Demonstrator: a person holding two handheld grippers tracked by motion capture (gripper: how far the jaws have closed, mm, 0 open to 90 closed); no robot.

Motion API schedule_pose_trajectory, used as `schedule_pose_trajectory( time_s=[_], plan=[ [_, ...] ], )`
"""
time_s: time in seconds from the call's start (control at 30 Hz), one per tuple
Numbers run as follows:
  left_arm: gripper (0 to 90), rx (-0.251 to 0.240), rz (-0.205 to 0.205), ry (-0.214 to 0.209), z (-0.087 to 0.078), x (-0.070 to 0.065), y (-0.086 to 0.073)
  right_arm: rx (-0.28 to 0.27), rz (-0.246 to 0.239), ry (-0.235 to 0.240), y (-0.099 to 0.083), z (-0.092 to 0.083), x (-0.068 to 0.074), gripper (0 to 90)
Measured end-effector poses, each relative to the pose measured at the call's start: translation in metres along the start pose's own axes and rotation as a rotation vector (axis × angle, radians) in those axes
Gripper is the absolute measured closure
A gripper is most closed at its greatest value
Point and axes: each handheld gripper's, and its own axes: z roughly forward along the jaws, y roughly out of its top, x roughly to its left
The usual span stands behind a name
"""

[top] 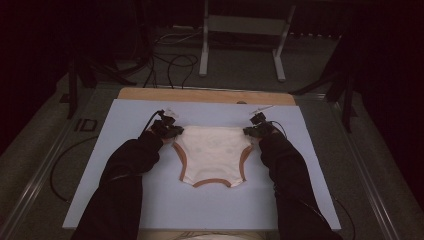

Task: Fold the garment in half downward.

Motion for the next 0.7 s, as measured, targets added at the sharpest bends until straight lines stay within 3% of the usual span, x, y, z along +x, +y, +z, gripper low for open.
schedule_pose_trajectory(
  time_s=[0.2,0.23,0.3,0.47,0.7],
  plan=[
    [70.1,-0.025,-0.018,0.032,-0.009,0.000,0.000,-0.005,0.011,-0.001,0.000,-0.003,-0.002,74.7],
    [63.2,-0.033,-0.025,0.036,-0.012,0.000,0.001,-0.007,0.006,-0.009,0.000,-0.005,-0.002,67.5],
    [56.0,-0.051,-0.042,0.031,-0.017,0.001,0.002,0.001,0.005,0.001,0.000,-0.008,-0.003,61.5],
    [40.5,-0.057,-0.049,-0.010,-0.025,-0.001,0.002,-0.012,0.002,0.027,-0.001,-0.013,0.000,41.2],
    [21.9,-0.080,-0.070,-0.077,-0.034,-0.009,-0.002,-0.023,-0.002,0.091,0.002,-0.019,0.007,22.3]
  ],
)
